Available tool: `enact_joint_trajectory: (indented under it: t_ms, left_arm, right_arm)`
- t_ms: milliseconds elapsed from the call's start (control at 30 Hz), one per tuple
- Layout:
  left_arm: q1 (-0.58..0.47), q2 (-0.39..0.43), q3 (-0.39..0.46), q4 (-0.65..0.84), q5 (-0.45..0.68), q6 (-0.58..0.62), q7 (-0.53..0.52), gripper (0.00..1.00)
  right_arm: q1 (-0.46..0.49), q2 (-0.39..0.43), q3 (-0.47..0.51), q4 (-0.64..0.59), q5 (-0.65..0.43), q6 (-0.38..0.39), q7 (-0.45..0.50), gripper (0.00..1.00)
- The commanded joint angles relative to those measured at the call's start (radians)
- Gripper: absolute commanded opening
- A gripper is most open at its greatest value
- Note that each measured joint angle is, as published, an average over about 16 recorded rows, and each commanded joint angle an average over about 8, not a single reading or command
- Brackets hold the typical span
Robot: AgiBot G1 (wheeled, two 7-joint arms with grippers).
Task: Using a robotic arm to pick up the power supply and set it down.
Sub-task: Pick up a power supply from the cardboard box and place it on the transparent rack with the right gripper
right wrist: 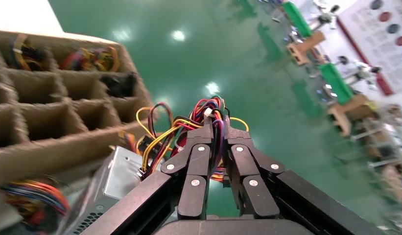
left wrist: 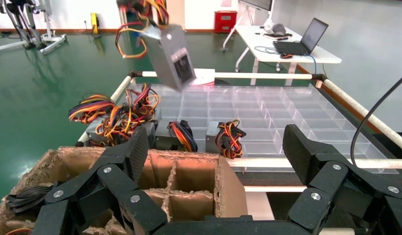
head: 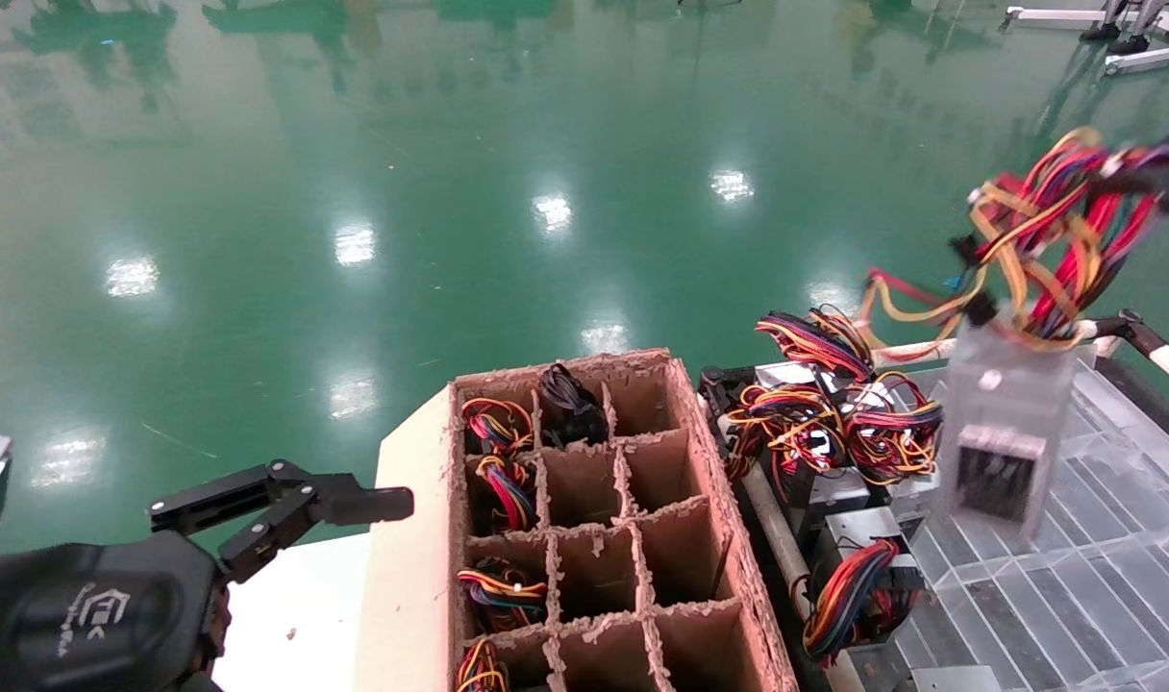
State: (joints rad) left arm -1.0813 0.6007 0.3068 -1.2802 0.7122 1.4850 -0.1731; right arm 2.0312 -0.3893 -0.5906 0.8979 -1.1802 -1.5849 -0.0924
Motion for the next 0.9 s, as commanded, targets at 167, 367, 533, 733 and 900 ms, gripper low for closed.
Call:
enact_joint_trajectory:
  t_ms: [167, 367, 533, 733, 900]
  left_arm:
    - [0.0, 0.0, 0.0, 0.0, 0.0, 0.0, 0.0, 1.0]
    - [0.0, 0.0, 0.001, 0.0, 0.0, 0.0, 0.0, 1.0]
    - [0.0, 0.0, 0.001, 0.0, -0.001, 0.0, 0.0, 1.0]
    - [0.0, 0.0, 0.001, 0.0, -0.001, 0.0, 0.0, 1.0]
    - [0.0, 0.0, 0.001, 0.0, -0.001, -0.001, 0.001, 1.0]
  right_arm:
    - [0.134, 0.018, -0.058, -0.037, -0.119, 0.007, -0.068, 0.0]
    - [0.224, -0.008, -0.143, -0.052, -0.284, 0.002, -0.176, 0.0]
    - [0.259, -0.039, -0.234, -0.074, -0.364, -0.005, -0.263, 0.0]
    - [0.279, -0.065, -0.359, -0.101, -0.393, -0.012, -0.36, 0.0]
    - [0.296, -0.075, -0.469, -0.103, -0.353, -0.016, -0.411, 0.0]
